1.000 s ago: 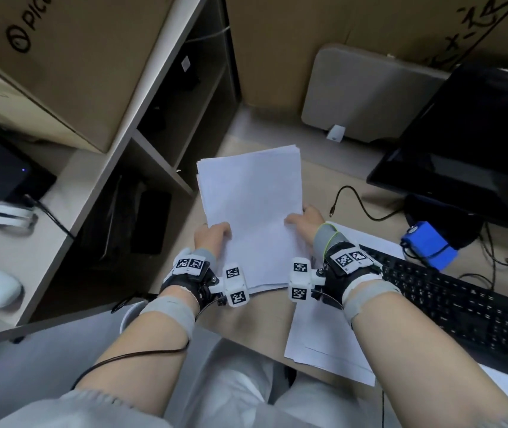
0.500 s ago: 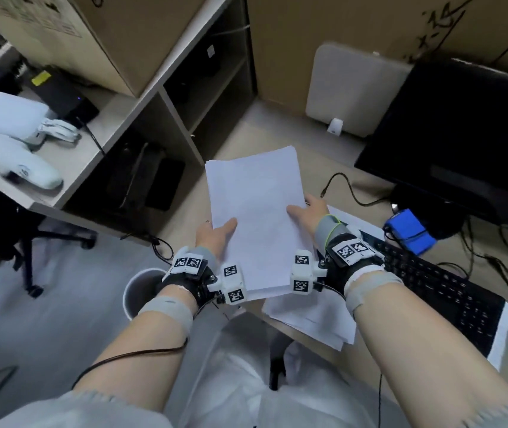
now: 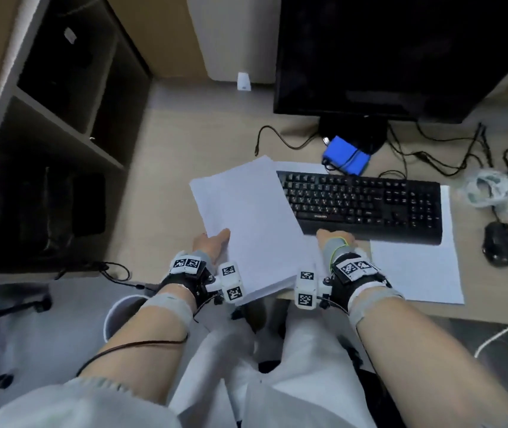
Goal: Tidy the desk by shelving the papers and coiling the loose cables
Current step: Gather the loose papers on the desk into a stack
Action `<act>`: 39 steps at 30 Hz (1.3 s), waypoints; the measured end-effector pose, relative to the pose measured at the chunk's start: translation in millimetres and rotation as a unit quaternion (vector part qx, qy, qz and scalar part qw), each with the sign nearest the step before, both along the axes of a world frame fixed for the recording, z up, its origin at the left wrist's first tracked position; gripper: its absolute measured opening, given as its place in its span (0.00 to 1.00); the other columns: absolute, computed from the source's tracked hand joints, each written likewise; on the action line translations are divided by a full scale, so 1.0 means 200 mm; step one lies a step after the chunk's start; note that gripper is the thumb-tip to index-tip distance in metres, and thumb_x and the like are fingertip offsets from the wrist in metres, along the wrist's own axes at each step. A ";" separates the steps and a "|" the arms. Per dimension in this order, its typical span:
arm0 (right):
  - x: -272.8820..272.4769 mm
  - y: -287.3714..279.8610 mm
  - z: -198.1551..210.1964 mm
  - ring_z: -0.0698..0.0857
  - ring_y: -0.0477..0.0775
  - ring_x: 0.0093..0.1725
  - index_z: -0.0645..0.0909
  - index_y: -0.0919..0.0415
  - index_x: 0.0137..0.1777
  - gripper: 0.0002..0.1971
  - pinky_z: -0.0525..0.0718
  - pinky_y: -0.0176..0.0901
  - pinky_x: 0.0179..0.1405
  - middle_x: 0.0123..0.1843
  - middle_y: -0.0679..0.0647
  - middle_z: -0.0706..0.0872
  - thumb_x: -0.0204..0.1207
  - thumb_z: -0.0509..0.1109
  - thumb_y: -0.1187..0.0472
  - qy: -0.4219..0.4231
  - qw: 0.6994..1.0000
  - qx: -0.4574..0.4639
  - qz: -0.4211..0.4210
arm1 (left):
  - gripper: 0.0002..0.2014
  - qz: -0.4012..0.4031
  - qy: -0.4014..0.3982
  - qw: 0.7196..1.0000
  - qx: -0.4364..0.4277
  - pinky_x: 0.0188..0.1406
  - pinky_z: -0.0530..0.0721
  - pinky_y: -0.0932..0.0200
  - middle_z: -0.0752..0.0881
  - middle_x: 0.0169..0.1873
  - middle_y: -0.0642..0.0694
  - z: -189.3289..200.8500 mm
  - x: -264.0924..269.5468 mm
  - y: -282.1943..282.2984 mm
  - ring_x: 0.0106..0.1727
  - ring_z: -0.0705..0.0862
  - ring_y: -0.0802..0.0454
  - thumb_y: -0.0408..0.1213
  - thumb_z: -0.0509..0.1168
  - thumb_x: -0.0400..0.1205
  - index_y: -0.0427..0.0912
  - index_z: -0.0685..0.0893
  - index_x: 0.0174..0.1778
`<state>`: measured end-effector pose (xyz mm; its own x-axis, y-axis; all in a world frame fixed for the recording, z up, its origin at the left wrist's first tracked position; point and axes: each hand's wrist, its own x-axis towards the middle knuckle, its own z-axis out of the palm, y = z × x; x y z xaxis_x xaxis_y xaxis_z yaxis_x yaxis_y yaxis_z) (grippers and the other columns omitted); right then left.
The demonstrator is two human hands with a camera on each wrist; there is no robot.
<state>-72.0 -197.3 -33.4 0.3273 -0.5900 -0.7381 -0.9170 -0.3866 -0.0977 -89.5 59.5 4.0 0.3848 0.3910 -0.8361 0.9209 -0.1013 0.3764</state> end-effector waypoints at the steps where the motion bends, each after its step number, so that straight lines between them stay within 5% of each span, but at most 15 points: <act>1: -0.02 0.01 -0.02 0.75 0.66 0.73 0.68 0.63 0.76 0.33 0.74 0.56 0.72 0.76 0.61 0.73 0.75 0.66 0.46 -0.002 1.000 0.003 0.007 | 0.29 -0.006 -0.002 1.000 -0.012 0.48 0.81 0.50 0.84 0.61 0.37 0.01 0.00 -0.01 0.56 0.84 0.38 0.48 0.70 0.80 0.32 0.74 0.71; 4: -0.09 0.05 -0.07 0.83 0.65 0.62 0.76 0.62 0.68 0.37 0.79 0.58 0.64 0.64 0.59 0.83 0.56 0.65 0.47 0.004 0.999 0.041 -0.021 | 0.13 -0.037 -0.007 0.998 -0.046 0.35 0.78 0.55 0.82 0.40 0.43 0.01 -0.01 -0.02 0.35 0.79 0.46 0.44 0.70 0.81 0.39 0.78 0.49; 7: -0.12 0.07 -0.09 0.83 0.63 0.48 0.74 0.62 0.63 0.35 0.80 0.54 0.52 0.52 0.57 0.82 0.54 0.67 0.49 -0.006 0.996 0.058 -0.073 | 0.22 -0.064 -0.026 0.989 -0.133 0.46 0.88 0.52 0.90 0.50 0.43 0.01 -0.03 0.00 0.47 0.89 0.42 0.49 0.72 0.80 0.36 0.84 0.61; 11: -0.13 0.10 -0.11 0.82 0.68 0.60 0.71 0.62 0.71 0.46 0.81 0.63 0.60 0.65 0.61 0.80 0.52 0.67 0.38 -0.040 0.988 0.070 -0.130 | 0.27 -0.004 -0.012 0.974 -0.227 0.61 0.81 0.26 0.91 0.56 0.36 -0.01 -0.11 0.05 0.55 0.90 0.31 0.52 0.73 0.78 0.37 0.83 0.67; 14: -0.12 0.12 -0.12 0.82 0.66 0.58 0.75 0.61 0.65 0.44 0.79 0.57 0.55 0.62 0.59 0.81 0.50 0.67 0.35 -0.036 0.981 0.092 -0.165 | 0.20 0.004 -0.022 0.972 -0.233 0.49 0.88 0.37 0.93 0.44 0.39 0.00 -0.10 0.09 0.43 0.93 0.37 0.46 0.70 0.83 0.36 0.84 0.65; 16: -0.10 0.15 -0.05 0.81 0.63 0.50 0.75 0.61 0.57 0.33 0.78 0.53 0.50 0.53 0.58 0.80 0.55 0.68 0.40 -0.021 0.976 0.122 -0.177 | 0.14 -0.023 -0.027 0.973 -0.227 0.34 0.89 0.50 0.93 0.33 0.43 0.02 -0.08 0.07 0.33 0.91 0.43 0.44 0.69 0.84 0.37 0.85 0.58; 20: -0.15 0.20 -0.04 0.74 0.58 0.50 0.74 0.62 0.58 0.15 0.71 0.44 0.48 0.54 0.58 0.75 0.80 0.61 0.52 -0.032 0.985 0.131 -0.111 | 0.13 -0.069 -0.028 0.974 -0.214 0.34 0.86 0.56 0.91 0.29 0.46 -0.02 -0.06 0.05 0.29 0.88 0.47 0.44 0.71 0.82 0.36 0.85 0.53; 24: -0.19 0.18 -0.05 0.74 0.55 0.53 0.76 0.67 0.73 0.24 0.69 0.40 0.51 0.69 0.63 0.81 0.85 0.57 0.51 -0.082 0.988 0.109 -0.070 | 0.21 -0.103 -0.021 0.971 -0.213 0.21 0.80 0.61 0.88 0.29 0.42 -0.02 -0.04 0.04 0.23 0.85 0.46 0.46 0.69 0.83 0.29 0.83 0.59; 27: -0.19 0.18 0.00 0.79 0.58 0.57 0.77 0.63 0.59 0.17 0.72 0.41 0.51 0.58 0.59 0.79 0.87 0.57 0.49 -0.031 0.983 0.157 -0.094 | 0.17 -0.130 -0.031 0.982 -0.137 0.25 0.85 0.63 0.89 0.36 0.43 -0.02 -0.03 0.04 0.33 0.88 0.46 0.48 0.68 0.83 0.35 0.84 0.54; 29: -0.20 0.22 0.02 0.77 0.56 0.37 0.74 0.62 0.44 0.18 0.72 0.43 0.36 0.40 0.55 0.76 0.84 0.62 0.46 -0.006 0.983 0.158 -0.098 | 0.22 -0.129 -0.047 0.986 -0.098 0.47 0.86 0.56 0.91 0.51 0.40 -0.05 -0.02 0.07 0.48 0.90 0.39 0.53 0.68 0.79 0.38 0.84 0.60; 31: -0.21 0.28 0.00 0.70 0.54 0.27 0.78 0.64 0.51 0.22 0.72 0.42 0.31 0.30 0.52 0.68 0.74 0.71 0.42 0.002 0.977 0.193 -0.092 | 0.20 -0.116 -0.072 0.987 -0.078 0.54 0.85 0.50 0.91 0.55 0.40 -0.01 -0.02 0.12 0.52 0.89 0.38 0.49 0.68 0.81 0.38 0.85 0.62; 33: -0.22 0.34 -0.04 0.72 0.56 0.29 0.80 0.59 0.65 0.33 0.84 0.51 0.45 0.29 0.49 0.66 0.62 0.77 0.42 -0.003 0.971 0.224 -0.078 | 0.15 -0.099 -0.086 0.988 -0.075 0.52 0.84 0.51 0.90 0.53 0.43 0.04 -0.02 0.19 0.50 0.88 0.42 0.44 0.66 0.84 0.37 0.84 0.61; 35: -0.20 0.41 -0.06 0.77 0.57 0.35 0.81 0.61 0.60 0.34 0.84 0.60 0.60 0.32 0.51 0.71 0.56 0.80 0.42 -0.013 0.969 0.239 -0.057 | 0.16 -0.090 -0.093 0.990 -0.050 0.47 0.78 0.55 0.88 0.54 0.41 0.07 -0.04 0.27 0.49 0.85 0.42 0.44 0.66 0.85 0.36 0.81 0.61; 37: -0.16 0.54 -0.01 0.80 0.58 0.35 0.82 0.64 0.56 0.40 0.84 0.59 0.59 0.33 0.56 0.77 0.45 0.81 0.40 -0.016 0.967 0.254 -0.030 | 0.23 -0.053 -0.100 0.993 -0.024 0.45 0.78 0.58 0.87 0.58 0.36 0.08 -0.08 0.40 0.52 0.87 0.39 0.47 0.67 0.83 0.30 0.79 0.64; 39: -0.10 0.67 -0.01 0.75 0.58 0.31 0.85 0.61 0.58 0.43 0.82 0.53 0.48 0.30 0.56 0.72 0.42 0.79 0.36 -0.037 0.967 0.253 -0.001 | 0.23 -0.017 -0.109 0.994 -0.019 0.32 0.81 0.65 0.87 0.55 0.40 0.10 -0.12 0.54 0.46 0.87 0.43 0.45 0.67 0.84 0.28 0.78 0.64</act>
